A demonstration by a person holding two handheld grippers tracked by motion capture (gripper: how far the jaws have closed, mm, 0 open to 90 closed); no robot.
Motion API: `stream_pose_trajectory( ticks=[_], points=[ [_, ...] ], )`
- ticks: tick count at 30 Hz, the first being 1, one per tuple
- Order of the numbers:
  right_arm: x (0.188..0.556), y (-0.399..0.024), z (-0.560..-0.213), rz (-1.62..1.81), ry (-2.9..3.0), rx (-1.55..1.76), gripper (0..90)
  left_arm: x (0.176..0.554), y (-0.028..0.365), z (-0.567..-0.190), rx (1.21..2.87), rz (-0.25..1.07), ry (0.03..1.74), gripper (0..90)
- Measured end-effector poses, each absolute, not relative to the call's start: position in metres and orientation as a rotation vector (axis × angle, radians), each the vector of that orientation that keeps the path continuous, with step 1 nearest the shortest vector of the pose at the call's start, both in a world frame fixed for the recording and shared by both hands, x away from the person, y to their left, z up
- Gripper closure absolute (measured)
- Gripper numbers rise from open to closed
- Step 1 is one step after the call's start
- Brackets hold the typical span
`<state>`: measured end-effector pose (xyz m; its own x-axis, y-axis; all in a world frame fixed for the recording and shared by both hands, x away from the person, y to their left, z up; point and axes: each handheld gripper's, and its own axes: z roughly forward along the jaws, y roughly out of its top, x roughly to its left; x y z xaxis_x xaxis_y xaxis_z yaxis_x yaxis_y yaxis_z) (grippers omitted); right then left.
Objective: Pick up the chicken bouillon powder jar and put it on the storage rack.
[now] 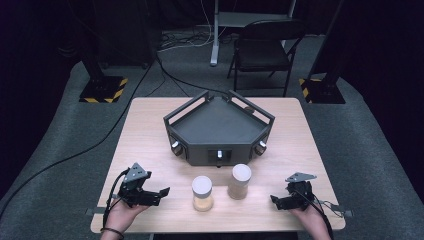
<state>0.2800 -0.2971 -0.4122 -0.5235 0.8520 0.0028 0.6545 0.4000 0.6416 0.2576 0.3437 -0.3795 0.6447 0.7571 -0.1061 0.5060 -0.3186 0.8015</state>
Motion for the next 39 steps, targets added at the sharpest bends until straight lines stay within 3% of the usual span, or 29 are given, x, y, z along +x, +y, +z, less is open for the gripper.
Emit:
stream_pose_trajectory(
  ticks=[39],
  points=[
    [0.280,-0.295,-0.412,0.836,2.341,1.300,1.4,0.253,0.296,-0.364,2.023,0.258,0.729,6.6]
  ],
)
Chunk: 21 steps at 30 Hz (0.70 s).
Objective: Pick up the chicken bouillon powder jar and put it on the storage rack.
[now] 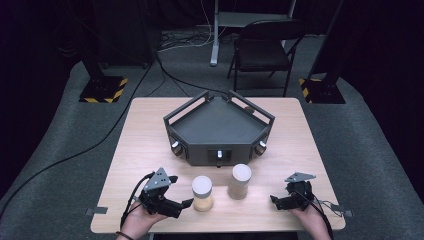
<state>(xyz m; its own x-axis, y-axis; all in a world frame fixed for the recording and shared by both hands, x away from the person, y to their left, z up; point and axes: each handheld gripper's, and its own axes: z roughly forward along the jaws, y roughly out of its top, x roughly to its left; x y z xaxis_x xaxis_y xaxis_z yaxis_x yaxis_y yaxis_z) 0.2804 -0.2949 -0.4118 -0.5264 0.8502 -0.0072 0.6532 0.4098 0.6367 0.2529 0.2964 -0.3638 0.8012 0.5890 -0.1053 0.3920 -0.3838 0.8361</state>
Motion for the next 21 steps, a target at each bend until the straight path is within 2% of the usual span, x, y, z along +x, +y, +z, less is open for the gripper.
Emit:
stream_pose_trajectory(
  ticks=[21],
  points=[
    [0.279,-0.294,-0.414,0.841,2.333,1.300,0.3,0.259,0.249,-0.376,2.048,0.293,0.714,8.5]
  ],
)
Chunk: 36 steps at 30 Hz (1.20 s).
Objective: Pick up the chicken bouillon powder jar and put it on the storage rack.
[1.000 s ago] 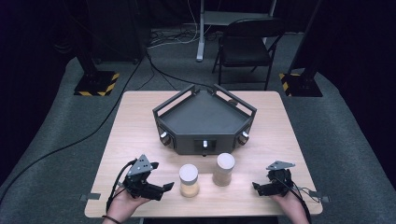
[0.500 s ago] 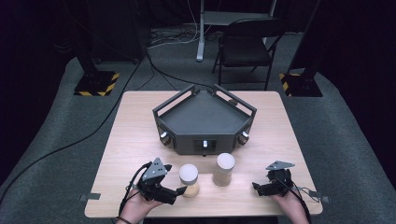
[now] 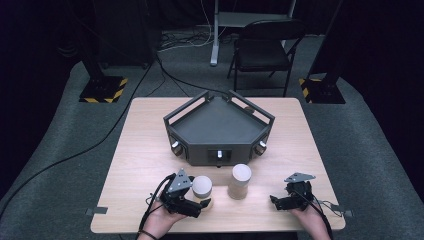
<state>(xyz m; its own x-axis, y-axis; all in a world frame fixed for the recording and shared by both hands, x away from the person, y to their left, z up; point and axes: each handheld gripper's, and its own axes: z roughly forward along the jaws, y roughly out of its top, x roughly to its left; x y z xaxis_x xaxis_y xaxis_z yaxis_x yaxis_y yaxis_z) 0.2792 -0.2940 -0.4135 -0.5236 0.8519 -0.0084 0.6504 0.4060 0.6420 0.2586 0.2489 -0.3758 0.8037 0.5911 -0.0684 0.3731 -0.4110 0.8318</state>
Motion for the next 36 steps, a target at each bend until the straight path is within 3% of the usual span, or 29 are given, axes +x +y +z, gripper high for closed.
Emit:
stream_pose_trajectory(
  ticks=[11,16,19,36],
  points=[
    [0.279,-0.294,-0.414,0.842,2.334,1.297,0.2,0.270,0.229,-0.381,2.082,0.290,0.698,14.9],
    [0.280,-0.294,-0.413,0.841,2.336,1.295,0.2,0.273,0.223,-0.383,2.094,0.294,0.702,23.1],
    [0.280,-0.294,-0.413,0.842,2.336,1.295,0.2,0.271,0.225,-0.384,2.083,0.321,0.715,33.7],
    [0.279,-0.295,-0.414,0.844,2.336,1.294,0.2,0.272,0.230,-0.376,2.086,0.334,0.726,34.2]
  ],
)
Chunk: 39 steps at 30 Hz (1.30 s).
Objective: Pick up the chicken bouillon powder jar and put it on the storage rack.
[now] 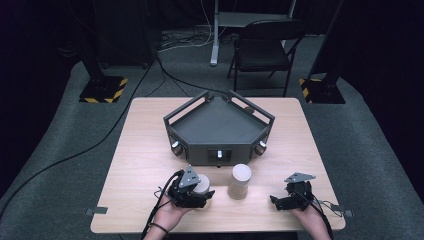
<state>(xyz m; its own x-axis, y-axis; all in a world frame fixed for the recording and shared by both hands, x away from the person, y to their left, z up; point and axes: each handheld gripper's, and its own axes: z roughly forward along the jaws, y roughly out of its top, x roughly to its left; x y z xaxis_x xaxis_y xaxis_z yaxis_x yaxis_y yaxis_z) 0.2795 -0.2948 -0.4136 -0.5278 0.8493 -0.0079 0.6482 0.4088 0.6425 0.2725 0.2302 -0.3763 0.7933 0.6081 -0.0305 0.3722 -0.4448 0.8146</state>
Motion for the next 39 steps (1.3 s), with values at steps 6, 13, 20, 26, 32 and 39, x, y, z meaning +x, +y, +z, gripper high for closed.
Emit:
stream_pose_trajectory(
  ticks=[6,13,20,26,32,39],
  points=[
    [0.279,-0.295,-0.414,0.844,2.336,1.295,0.2,0.276,0.235,-0.366,2.074,0.337,0.724,34.2],
    [0.279,-0.295,-0.414,0.845,2.335,1.292,0.2,0.281,0.239,-0.351,2.062,0.345,0.726,34.2],
    [0.279,-0.295,-0.414,0.846,2.336,1.288,0.2,0.287,0.242,-0.331,2.049,0.374,0.714,34.2],
    [0.278,-0.295,-0.415,0.848,2.335,1.286,0.1,0.292,0.244,-0.315,2.035,0.393,0.711,34.2],
    [0.278,-0.296,-0.415,0.852,2.332,1.285,0.0,0.298,0.247,-0.300,2.021,0.400,0.717,34.2],
    [0.278,-0.295,-0.415,0.852,2.330,1.285,0.0,0.305,0.251,-0.282,2.001,0.398,0.725,34.2]
  ],
)
